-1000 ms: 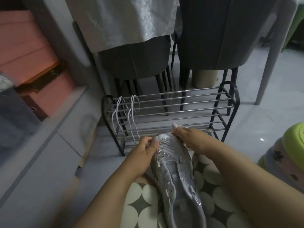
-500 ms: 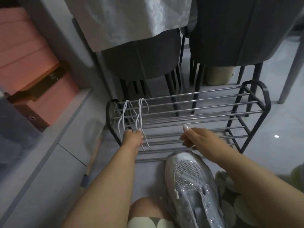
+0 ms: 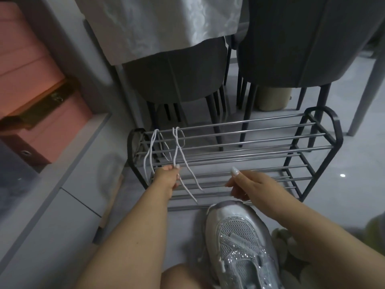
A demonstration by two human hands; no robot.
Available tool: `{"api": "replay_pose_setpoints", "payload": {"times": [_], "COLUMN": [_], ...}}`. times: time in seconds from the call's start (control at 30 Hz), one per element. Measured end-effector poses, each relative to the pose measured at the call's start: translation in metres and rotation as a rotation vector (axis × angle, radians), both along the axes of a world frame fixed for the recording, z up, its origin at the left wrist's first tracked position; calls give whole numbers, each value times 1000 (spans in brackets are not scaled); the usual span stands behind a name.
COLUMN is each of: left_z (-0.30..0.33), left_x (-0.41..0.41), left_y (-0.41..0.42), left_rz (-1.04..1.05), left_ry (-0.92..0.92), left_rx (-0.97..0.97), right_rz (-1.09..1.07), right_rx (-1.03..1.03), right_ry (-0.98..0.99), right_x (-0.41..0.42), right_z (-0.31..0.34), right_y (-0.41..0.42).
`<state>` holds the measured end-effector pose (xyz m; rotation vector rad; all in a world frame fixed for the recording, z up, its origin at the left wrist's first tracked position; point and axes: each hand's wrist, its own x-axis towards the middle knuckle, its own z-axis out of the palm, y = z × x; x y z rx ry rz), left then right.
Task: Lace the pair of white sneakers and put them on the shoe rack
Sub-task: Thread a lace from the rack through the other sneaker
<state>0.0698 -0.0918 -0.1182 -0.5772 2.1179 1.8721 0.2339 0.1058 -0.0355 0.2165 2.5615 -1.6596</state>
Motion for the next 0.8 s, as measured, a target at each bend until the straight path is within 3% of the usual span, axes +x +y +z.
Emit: {"api": "replay_pose_setpoints", "payload": {"times": [0.27,0.47,0.63,0.8], "left_z": [-4,-13,3,77], "left_x": [5,-2,12,37], "left_y": [30,46,43,43], "left_rz": [-20,-43,-122,-184], "left_ry": [-91,-91,70,352], "left_rx": [128,83,1,64], "right_rz": [-28,-33,-39,-89], "right_rx": [-29,-64,-47,-56], "right_ry": [1,-17,-10,76], "right_x": [10,2,0,7], "right_z": [0,-4,-1,16], "right_y": [8,12,11,4]}}
